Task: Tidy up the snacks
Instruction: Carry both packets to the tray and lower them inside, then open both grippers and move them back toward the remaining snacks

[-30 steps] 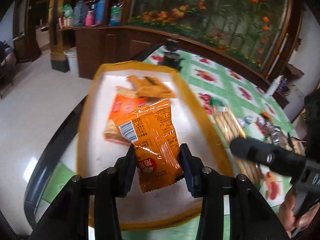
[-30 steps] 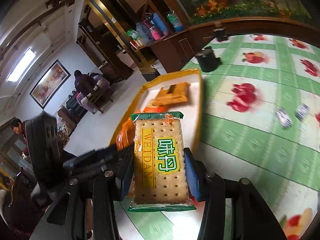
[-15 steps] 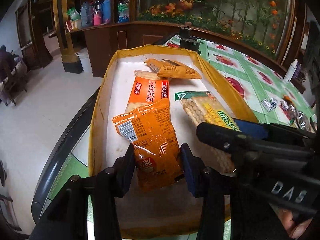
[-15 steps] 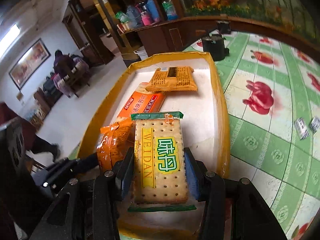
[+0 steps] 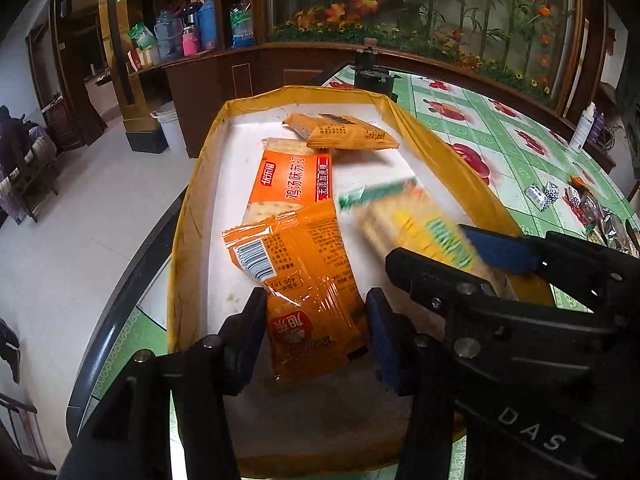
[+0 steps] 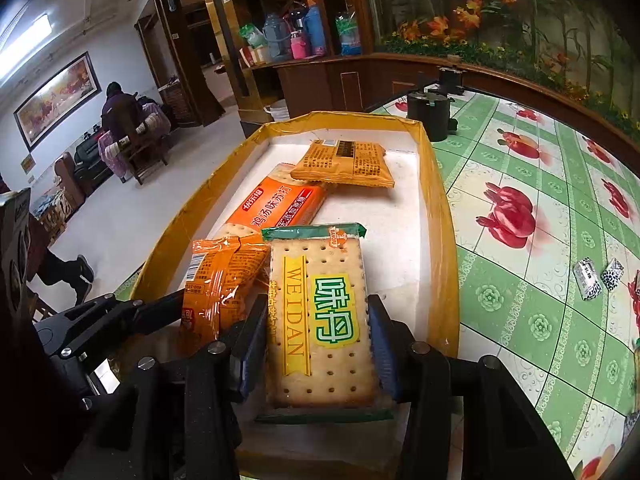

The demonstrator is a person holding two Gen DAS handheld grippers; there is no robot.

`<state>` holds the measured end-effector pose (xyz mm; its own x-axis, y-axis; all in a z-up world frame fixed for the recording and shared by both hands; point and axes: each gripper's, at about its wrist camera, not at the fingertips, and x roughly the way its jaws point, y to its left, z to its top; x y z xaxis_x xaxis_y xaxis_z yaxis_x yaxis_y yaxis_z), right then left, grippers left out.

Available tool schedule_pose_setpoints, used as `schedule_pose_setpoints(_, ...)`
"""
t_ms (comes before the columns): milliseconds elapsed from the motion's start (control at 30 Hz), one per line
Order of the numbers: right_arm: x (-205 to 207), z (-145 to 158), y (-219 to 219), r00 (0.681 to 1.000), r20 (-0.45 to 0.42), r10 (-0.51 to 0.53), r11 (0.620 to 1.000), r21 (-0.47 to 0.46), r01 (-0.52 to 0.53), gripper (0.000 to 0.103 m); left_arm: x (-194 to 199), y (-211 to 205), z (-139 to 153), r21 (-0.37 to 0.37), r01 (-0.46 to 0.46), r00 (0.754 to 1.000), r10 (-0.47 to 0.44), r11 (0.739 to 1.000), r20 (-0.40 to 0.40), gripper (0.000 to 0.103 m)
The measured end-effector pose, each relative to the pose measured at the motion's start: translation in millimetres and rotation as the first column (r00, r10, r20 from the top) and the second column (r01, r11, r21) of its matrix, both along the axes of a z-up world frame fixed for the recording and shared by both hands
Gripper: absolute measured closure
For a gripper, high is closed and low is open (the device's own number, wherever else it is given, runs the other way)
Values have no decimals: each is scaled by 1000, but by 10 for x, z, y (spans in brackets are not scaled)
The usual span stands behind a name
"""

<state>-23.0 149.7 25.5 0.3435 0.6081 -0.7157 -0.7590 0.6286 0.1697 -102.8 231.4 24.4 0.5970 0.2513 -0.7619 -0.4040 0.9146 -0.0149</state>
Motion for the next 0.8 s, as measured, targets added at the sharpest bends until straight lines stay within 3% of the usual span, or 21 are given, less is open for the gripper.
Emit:
schedule_pose_setpoints(267,-21,4,4,1000,2,12,1000,14,-12,45,13,-15,1,-3,10,1000,-10,1000,-3,48)
schedule_pose_setpoints(333,-7,11,-16,1000,-6,12,1000,26,-12,45,11,-18,1,-4,15,1000,-15,1000,1,41)
schedule_pose_setpoints(800,39,232,-366,996,-71,50,976,216,-34,45,-121,82,47,-63,4,996,2,998,91,36)
